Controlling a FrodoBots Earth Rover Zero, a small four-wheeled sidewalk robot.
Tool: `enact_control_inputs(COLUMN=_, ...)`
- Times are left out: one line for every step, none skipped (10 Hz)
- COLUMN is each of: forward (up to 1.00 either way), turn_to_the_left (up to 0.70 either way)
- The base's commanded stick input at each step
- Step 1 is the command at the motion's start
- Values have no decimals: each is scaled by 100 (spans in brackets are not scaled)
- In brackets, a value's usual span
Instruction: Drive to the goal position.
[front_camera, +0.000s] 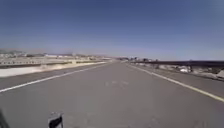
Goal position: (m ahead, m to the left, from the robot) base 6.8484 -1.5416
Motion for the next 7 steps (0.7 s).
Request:
enact_control_inputs(forward=100, turn_to_the_left=0)
enact_control_inputs(forward=100, turn_to_the_left=0)
enact_control_inputs(forward=100, turn_to_the_left=0)
enact_control_inputs(forward=100, turn_to_the_left=0)
enact_control_inputs(forward=100, turn_to_the_left=0)
enact_control_inputs(forward=100, turn_to_the_left=0)
enact_control_inputs(forward=100, turn_to_the_left=0)
